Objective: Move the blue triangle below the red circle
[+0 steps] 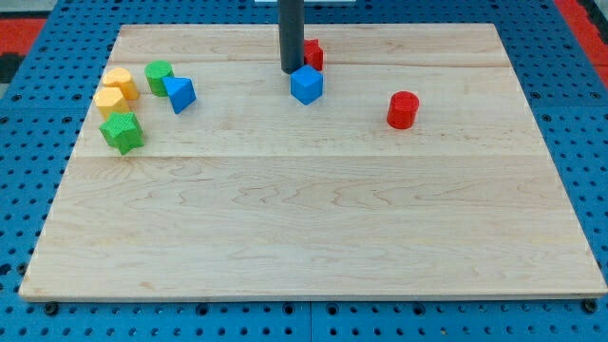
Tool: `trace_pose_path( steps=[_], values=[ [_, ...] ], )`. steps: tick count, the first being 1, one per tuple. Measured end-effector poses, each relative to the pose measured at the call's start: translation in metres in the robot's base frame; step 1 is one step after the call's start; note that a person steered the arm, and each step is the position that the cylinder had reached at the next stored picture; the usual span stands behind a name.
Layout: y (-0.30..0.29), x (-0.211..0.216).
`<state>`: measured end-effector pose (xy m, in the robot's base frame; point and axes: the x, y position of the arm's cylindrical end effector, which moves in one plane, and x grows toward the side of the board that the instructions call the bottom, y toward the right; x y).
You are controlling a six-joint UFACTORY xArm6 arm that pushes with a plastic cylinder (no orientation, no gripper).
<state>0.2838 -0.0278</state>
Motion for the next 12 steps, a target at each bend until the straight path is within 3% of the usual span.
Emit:
trace_pose_path(
  steps=[1,2,4,5,6,7,8,9,10,11,12],
  values=[
    [-0.036,-0.004],
    [-0.003,-0.028],
    [0.123,-0.028],
    [0.083,-0.028],
    [0.006,-0.038],
    [-0.087,-0.03],
    [-0.137,-0.003],
    [-0.134,0.036],
    [-0.126,0.045],
    [-0.184,0.036],
    [-0.193,0.052]
  ],
)
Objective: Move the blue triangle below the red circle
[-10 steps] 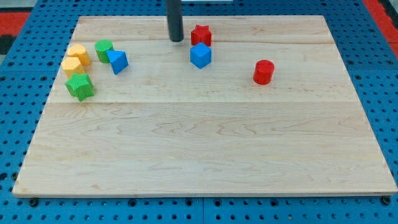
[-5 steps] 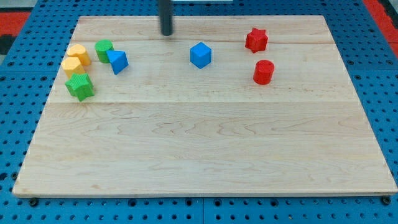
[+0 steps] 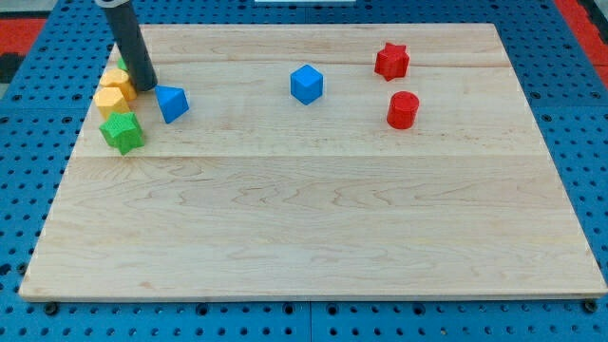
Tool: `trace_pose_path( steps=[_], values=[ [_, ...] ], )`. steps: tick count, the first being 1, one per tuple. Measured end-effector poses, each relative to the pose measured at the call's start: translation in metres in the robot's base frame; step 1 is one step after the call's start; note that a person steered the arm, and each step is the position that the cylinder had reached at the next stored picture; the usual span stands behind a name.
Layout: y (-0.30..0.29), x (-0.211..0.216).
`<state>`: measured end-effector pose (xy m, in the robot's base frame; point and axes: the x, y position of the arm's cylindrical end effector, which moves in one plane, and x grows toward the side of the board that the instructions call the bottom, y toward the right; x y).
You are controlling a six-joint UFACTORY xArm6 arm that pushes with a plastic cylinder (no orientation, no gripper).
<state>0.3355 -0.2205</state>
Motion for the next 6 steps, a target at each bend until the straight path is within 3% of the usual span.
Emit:
trace_pose_path(
  steps=[1,2,3,4,5,6],
  values=[
    [0.032,0.033],
    [0.072,0.037],
    [0.115,0.02],
    [0.085,-0.013],
    [0.115,-0.02],
    [0.176,0.024]
  ],
)
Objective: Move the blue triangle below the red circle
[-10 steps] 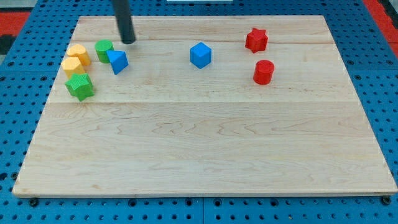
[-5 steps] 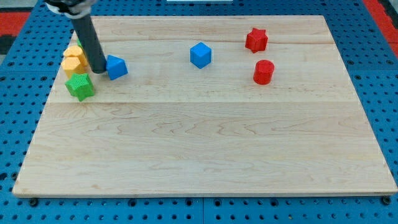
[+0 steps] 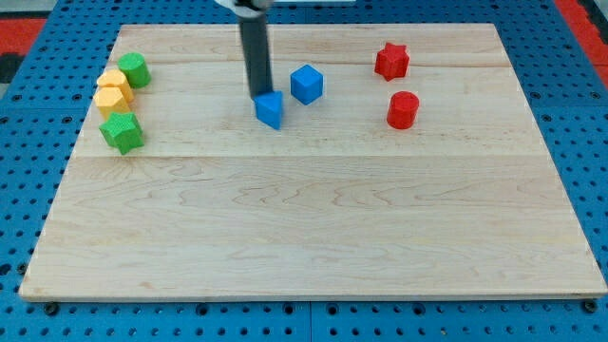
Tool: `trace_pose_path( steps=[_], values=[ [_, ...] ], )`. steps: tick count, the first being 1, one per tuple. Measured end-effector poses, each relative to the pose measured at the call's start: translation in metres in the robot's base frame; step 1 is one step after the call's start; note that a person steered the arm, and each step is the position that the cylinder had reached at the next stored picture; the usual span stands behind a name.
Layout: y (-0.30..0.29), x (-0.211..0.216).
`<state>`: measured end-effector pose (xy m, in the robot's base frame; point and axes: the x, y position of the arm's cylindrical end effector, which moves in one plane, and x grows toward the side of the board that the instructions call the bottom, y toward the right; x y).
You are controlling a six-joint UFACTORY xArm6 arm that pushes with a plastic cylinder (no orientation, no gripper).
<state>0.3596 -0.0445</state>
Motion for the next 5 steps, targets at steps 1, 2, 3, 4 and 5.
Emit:
trace_pose_path(
  steps=[1,2,3,4,5],
  values=[
    [0.0,0.012],
    [-0.04,0.015],
    [0.0,0.026],
    [0.072,0.04],
    [0.11,0.047]
  ],
)
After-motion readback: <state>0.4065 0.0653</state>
